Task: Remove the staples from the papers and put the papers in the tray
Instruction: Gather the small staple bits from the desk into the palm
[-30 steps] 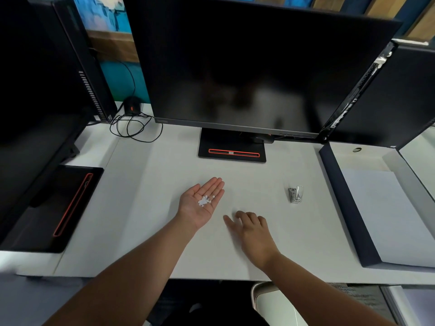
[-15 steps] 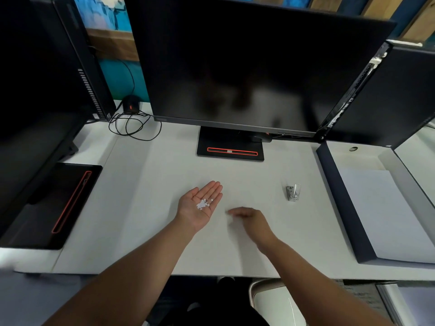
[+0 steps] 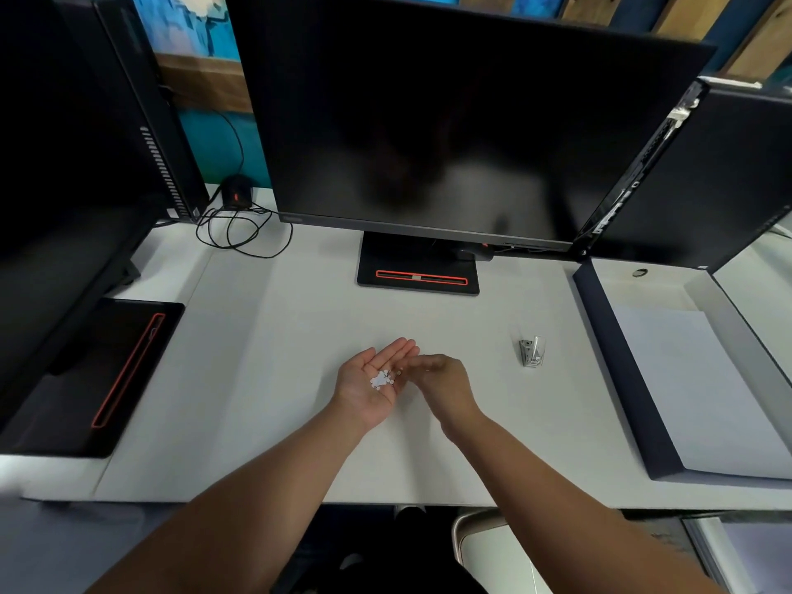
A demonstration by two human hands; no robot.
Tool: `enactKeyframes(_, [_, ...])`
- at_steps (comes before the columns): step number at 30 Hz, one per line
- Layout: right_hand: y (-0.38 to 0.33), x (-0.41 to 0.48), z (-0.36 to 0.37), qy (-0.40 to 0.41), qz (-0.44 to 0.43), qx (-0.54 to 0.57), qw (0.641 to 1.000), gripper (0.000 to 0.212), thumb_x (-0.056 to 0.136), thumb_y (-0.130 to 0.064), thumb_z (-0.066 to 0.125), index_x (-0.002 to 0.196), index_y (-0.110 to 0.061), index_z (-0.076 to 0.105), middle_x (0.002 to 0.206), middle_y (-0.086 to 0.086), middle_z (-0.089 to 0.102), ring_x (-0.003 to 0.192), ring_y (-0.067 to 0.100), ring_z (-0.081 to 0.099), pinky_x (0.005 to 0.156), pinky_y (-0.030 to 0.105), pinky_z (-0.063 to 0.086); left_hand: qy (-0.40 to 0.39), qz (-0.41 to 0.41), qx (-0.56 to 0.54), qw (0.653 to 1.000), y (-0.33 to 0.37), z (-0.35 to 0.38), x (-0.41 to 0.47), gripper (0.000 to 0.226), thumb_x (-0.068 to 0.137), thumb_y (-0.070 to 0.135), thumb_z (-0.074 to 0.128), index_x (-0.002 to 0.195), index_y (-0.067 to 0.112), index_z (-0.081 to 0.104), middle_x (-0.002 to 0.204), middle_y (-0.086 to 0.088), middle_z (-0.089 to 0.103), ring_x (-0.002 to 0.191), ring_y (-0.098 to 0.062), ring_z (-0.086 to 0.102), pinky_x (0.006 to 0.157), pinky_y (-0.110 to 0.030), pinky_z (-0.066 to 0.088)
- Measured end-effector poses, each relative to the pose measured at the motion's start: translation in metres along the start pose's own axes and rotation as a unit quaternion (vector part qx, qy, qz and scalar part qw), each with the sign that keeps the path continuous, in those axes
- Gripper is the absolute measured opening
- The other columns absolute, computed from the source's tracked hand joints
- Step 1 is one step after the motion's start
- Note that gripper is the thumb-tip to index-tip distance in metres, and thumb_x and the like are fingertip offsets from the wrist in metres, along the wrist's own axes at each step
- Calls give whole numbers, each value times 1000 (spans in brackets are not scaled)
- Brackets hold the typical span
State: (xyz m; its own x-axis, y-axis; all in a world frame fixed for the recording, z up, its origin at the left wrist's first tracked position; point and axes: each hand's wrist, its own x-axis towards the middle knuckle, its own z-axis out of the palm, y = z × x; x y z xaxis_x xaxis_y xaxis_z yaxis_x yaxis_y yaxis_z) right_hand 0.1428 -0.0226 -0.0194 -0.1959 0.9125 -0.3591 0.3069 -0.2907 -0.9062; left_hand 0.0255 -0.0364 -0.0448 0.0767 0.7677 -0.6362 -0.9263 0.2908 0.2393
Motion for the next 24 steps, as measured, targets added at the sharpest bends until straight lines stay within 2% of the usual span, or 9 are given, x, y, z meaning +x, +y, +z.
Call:
enactKeyframes(3, [6,5,4,23,-36,-80,996,17,73,-14,63,67,-26,75,74,-6,73,76,10,68,78,33,54,-1,1,7,1000,-1,0,-4,47,101,21,28,108,-8,65,112,-23,68,109,-30,63,93,-34,49])
enactKeyframes(5, [9,10,7,22,-59,-129,990,11,66,-26,63,68,-28,73,77,-5,72,75,10,66,77,38,55,0,3,13,1000,0,-2,-7,47,101,22,28,109,-7,65,112,-22,68,107,-30,64,87,-33,51])
enactKeyframes(8, [7,13,8,41,-72,-151,985,3,72,-26,67,71,-28,69,94,-1,64,83,6,58,75,28,47,-3,4,7,1000,5,-1,-6,47,101,21,29,108,-7,65,111,-22,69,108,-31,63,90,-33,50])
enactKeyframes(10, [9,13,0,65,-82,-144,984,9,83,-17,63,81,-25,68,97,-2,57,85,7,53,71,17,39,-13,-1,-14,1000,8,-1,-5,46,101,21,29,109,-9,63,114,-24,67,110,-33,62,94,-38,49])
enactKeyframes(13, [31,14,-16,52,-85,-225,969,31,89,-1,47,104,-17,69,105,5,59,92,16,57,73,13,37,-21,2,-32,999,15,-4,-3,46,101,20,28,110,-11,61,115,-24,66,110,-35,61,98,-42,47])
enactKeyframes(16, [57,8,-21,-4,-114,-356,927,51,82,5,36,120,-14,64,109,15,59,99,34,58,86,28,44,-22,12,-48,999,21,-8,-3,45,101,19,29,110,-11,61,114,-24,67,109,-34,62,95,-42,49])
enactKeyframes(18, [72,5,-20,6,-144,-387,911,57,73,1,35,118,-15,66,102,17,60,88,38,58,79,38,49,-22,17,-51,998,24,-10,-3,45,101,19,29,111,-11,61,113,-24,67,107,-34,64,93,-42,50])
enactKeyframes(20, [78,0,-19,11,-178,-413,893,58,71,3,37,116,-17,67,101,17,61,85,39,57,74,41,50,-21,21,-50,998,25,-12,-2,45,101,19,30,112,-11,61,114,-24,67,102,-35,67,92,-42,51])
enactKeyframes(24, [79,-7,-23,-2,-228,-443,867,61,72,5,37,121,-21,63,107,15,62,92,37,57,78,41,48,-23,24,-44,998,25,-11,-1,45,101,20,30,112,-11,61,115,-24,67,98,-35,69,91,-42,51])
